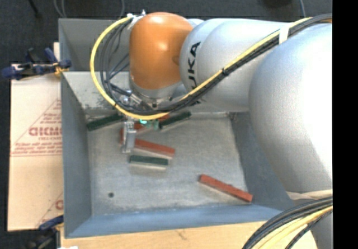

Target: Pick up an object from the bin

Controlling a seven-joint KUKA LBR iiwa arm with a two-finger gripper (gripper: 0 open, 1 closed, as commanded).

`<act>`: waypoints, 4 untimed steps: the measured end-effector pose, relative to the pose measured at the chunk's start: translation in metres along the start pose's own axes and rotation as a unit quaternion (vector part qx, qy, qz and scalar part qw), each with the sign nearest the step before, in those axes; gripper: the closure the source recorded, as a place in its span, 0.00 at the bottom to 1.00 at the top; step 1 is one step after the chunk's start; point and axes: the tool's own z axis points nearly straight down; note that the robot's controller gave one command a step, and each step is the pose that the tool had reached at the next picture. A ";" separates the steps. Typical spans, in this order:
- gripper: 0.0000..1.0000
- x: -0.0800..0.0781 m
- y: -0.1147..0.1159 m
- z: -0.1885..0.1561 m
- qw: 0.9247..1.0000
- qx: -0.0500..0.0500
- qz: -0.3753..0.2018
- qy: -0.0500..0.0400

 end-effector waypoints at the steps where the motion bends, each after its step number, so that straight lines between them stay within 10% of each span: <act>1: 0.00 0.015 -0.081 0.104 1.000 0.001 -0.012 -0.003; 4: 0.00 0.043 -0.074 0.102 0.978 0.000 0.208 -0.002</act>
Offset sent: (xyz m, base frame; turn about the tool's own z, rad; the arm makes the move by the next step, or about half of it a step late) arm -0.0164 -0.0766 -0.1025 -0.0290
